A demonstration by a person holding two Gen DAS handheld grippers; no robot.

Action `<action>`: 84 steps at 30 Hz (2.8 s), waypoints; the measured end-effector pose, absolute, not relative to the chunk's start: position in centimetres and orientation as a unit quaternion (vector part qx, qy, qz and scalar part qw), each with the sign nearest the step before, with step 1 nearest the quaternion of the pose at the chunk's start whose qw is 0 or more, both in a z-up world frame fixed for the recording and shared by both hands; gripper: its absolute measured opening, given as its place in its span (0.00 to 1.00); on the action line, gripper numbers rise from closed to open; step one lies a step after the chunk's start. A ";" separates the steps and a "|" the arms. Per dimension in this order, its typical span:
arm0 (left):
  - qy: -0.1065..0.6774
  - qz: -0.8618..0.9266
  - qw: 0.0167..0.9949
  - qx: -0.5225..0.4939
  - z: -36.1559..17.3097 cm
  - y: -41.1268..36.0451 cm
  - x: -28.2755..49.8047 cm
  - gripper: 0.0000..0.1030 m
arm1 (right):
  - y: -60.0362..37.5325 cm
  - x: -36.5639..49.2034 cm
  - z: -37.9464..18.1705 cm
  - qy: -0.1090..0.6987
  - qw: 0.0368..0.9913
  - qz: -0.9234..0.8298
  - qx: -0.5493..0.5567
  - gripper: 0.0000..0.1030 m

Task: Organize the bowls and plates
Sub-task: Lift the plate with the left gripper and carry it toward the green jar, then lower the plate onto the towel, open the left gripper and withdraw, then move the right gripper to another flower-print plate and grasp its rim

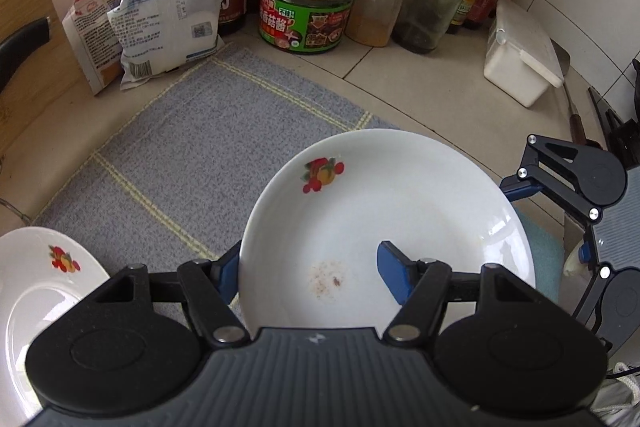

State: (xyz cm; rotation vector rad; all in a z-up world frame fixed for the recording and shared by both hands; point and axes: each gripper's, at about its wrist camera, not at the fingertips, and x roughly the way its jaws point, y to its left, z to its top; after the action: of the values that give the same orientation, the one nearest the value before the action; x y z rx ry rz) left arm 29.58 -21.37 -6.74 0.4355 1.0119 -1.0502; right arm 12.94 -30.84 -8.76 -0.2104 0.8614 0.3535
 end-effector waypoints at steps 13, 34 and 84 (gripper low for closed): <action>0.447 -0.470 0.737 0.189 -7.7 -24.3 33.2 0.66 | -34.1 16.9 -9.7 0.415 0.888 0.166 -0.106 1.00; 0.433 -0.465 0.748 0.194 -8.7 -25.2 34.1 0.69 | -35.2 18.4 -10.7 0.421 0.887 0.158 -0.106 1.00; 0.339 -0.074 0.937 0.039 -4.4 4.4 6.8 0.92 | -16.8 16.3 -5.5 0.422 0.876 0.229 -0.051 1.00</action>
State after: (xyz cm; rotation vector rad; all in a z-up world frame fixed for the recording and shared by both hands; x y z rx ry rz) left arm 6.77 4.36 -4.36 0.0795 0.6935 -0.1514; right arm 16.28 -16.79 -5.54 -0.1060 0.8814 0.4785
